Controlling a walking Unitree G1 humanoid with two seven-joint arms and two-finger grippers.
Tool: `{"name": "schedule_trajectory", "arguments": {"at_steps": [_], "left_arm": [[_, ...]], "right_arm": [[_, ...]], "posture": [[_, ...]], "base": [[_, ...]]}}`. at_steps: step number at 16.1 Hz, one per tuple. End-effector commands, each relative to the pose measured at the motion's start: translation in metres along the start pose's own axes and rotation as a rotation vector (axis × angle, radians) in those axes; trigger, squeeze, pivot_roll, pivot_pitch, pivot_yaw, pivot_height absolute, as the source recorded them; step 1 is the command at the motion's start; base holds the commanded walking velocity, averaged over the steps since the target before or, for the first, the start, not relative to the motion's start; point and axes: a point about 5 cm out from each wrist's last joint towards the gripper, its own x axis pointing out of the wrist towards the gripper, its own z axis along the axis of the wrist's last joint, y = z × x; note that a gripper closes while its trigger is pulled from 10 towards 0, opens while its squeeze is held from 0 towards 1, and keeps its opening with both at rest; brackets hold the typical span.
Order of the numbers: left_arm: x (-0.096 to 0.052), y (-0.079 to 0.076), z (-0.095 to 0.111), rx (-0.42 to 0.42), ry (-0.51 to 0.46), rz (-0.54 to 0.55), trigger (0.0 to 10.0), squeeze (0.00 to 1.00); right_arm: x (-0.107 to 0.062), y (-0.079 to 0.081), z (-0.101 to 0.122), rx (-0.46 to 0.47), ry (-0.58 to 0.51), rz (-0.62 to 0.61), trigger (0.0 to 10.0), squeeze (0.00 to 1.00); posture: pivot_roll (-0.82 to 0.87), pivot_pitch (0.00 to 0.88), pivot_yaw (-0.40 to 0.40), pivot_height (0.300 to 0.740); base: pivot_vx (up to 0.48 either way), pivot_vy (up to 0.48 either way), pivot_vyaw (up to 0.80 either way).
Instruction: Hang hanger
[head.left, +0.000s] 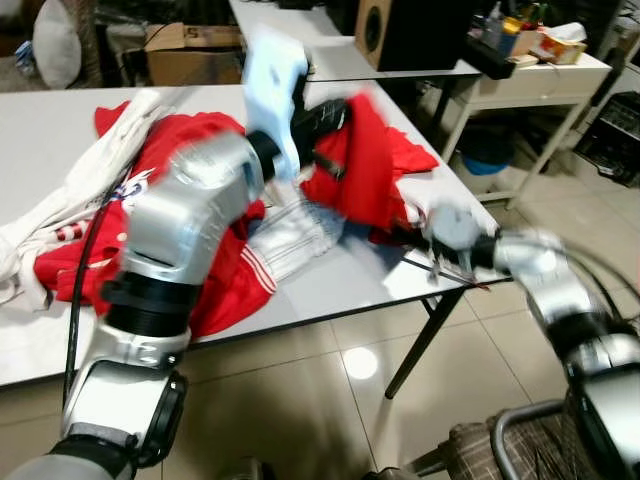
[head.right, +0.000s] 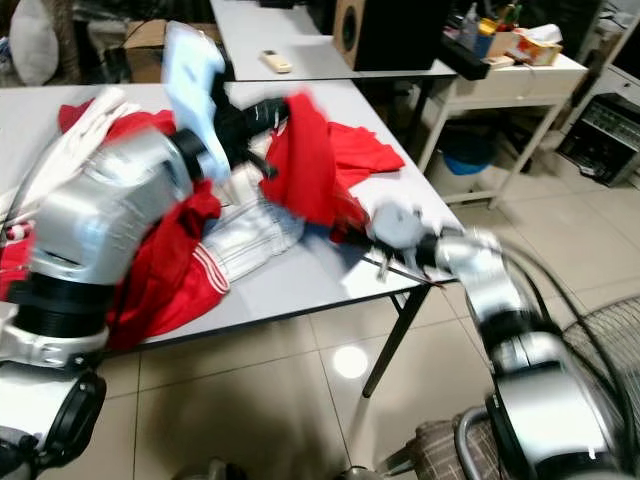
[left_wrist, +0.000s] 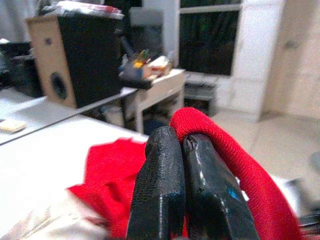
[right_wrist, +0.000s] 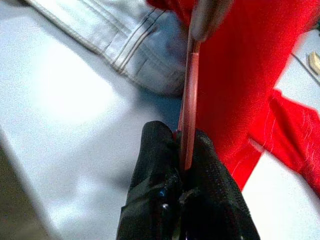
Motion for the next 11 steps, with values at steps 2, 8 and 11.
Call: {"name": "schedule_trajectory", "arguments": {"at_steps": [2, 8, 11], "left_arm": [[0.005, 0.014, 0.002, 0.19, 0.016, 0.127, 10.0, 0.0], [0.005, 0.086, -0.008, 0.491, 0.075, 0.564, 10.0, 0.0], [-0.003, 0.094, -0.047, 0.49, 0.198, 0.58, 10.0, 0.0]], "right_arm": [[-0.012, -0.001, 0.003, -0.017, -0.026, 0.011, 10.0, 0.0], [-0.054, 0.002, 0.008, -0.064, -0.004, 0.068, 10.0, 0.0], [-0.09, -0.002, 0.037, -0.027, -0.042, 0.135, 10.0, 0.0]], "posture": [[-0.09, 0.0, -0.009, 0.74], [-0.1, 0.0, 0.006, 0.74], [-0.11, 0.0, 0.012, 0.74]], "base": [[0.0, 0.0, 0.0], [0.0, 0.0, 0.0], [0.0, 0.0, 0.0]]}}
